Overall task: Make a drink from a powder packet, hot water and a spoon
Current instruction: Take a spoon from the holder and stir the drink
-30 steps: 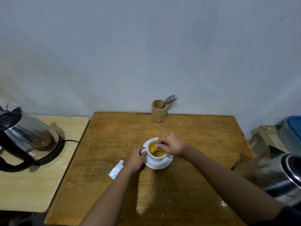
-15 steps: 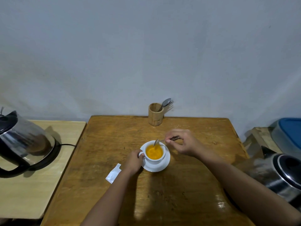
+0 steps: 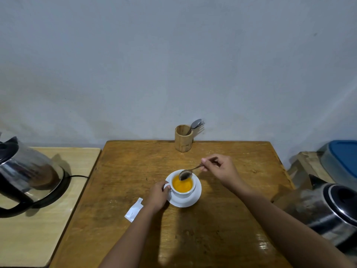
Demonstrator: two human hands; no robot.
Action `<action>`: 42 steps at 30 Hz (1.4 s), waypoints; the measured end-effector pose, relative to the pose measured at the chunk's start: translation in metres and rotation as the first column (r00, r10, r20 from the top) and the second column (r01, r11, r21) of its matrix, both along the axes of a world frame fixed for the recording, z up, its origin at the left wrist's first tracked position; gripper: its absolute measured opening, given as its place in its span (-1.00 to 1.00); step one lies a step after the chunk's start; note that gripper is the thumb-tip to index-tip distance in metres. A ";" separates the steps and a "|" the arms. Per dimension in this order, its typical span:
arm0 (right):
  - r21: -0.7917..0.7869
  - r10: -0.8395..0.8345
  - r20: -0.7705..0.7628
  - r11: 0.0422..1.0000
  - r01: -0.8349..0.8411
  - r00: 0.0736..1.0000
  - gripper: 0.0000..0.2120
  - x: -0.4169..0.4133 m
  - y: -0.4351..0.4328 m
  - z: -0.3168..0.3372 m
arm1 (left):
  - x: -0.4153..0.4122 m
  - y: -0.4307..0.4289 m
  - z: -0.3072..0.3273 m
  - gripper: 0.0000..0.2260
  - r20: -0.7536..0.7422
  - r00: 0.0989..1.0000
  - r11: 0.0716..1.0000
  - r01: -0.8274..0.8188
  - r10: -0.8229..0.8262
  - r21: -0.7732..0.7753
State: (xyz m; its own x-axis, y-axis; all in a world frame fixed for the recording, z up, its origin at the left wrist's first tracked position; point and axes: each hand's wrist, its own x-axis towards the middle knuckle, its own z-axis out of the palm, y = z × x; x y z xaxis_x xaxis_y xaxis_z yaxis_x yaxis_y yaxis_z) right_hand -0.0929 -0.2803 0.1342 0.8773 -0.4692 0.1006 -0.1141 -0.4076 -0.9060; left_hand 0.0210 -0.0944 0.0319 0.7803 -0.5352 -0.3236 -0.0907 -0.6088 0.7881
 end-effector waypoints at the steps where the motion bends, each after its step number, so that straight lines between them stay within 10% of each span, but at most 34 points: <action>1: 0.133 -0.076 0.003 0.988 0.075 0.997 -0.85 0.000 0.000 -0.001 | 0.000 0.000 0.000 -0.78 -0.004 1.000 1.000 -0.002 0.002 -0.002; 9: 0.793 -0.613 -0.019 0.471 0.385 0.790 -0.85 -0.019 -0.013 -0.030 | -0.001 0.003 -0.003 -0.81 -0.033 0.999 0.997 -0.017 0.015 -0.072; 16: 0.779 -0.741 -0.292 0.182 0.600 0.605 -0.77 -0.035 -0.008 -0.060 | 0.000 0.006 -0.004 -0.78 -0.029 1.000 0.997 0.008 -0.010 -0.078; 23: 0.302 -0.655 -0.481 0.501 0.811 0.583 -0.84 -0.045 0.009 -0.100 | -0.002 0.006 -0.003 -0.81 -0.029 0.999 0.994 0.012 -0.015 -0.108; 42: -0.022 -0.345 -0.579 0.912 0.409 0.739 -0.89 -0.051 0.038 -0.117 | -0.002 0.008 -0.009 -0.80 0.009 0.999 0.995 -0.039 0.040 -0.091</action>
State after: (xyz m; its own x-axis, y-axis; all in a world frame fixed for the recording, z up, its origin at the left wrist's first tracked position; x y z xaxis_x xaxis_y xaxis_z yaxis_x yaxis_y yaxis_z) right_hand -0.1441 -0.2428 0.0173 0.5104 -0.7529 -0.4154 -0.7360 -0.1328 -0.6638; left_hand 0.0185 -0.0861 0.0233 0.8046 -0.5306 -0.2664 -0.0767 -0.5379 0.8395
